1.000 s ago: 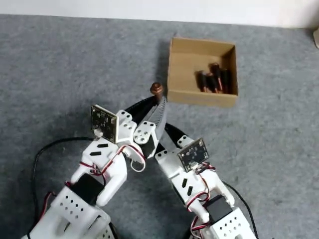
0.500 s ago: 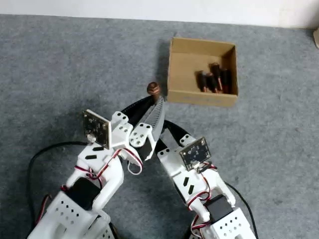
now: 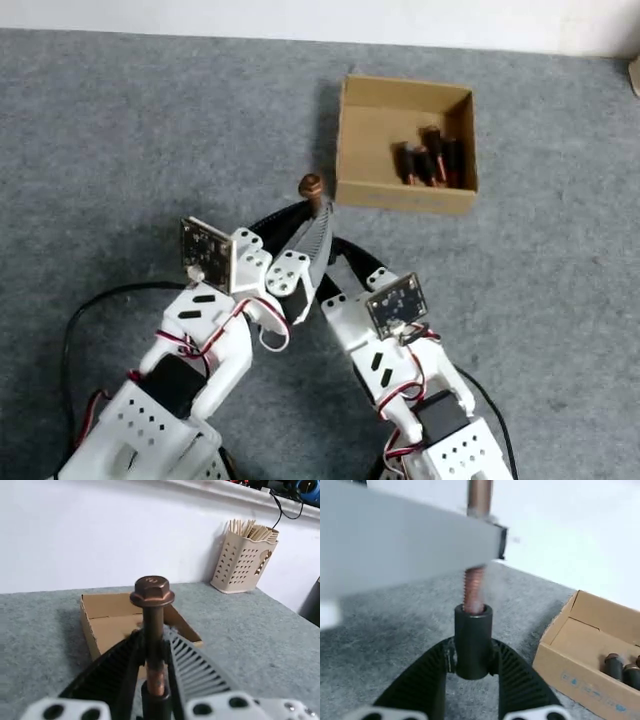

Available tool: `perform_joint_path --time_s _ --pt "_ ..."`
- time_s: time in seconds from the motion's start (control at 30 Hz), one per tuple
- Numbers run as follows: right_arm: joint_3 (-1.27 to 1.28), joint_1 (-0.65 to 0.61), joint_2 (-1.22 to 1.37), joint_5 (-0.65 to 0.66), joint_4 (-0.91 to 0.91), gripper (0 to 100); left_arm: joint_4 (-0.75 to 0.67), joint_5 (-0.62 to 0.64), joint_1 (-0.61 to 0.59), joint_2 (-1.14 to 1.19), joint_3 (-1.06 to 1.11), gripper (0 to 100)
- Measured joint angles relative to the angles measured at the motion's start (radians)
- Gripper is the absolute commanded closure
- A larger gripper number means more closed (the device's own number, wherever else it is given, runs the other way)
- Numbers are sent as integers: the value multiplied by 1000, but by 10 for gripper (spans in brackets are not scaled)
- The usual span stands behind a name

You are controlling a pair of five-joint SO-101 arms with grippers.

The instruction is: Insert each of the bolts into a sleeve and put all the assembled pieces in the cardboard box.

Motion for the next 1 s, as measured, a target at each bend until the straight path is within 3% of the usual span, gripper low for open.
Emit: perform_joint_path --time_s 0.43,0.63,0.7,1.0 --pt "2 0 0 -29 0 994 3 0 3 0 41 980" --pt "2 5 0 -29 0 994 3 -2 0 -2 41 681" --pt "2 11 0 -29 0 994 35 0 3 0 41 629" --pt "2 15 2 -31 2 994 106 -6 60 -3 41 726"
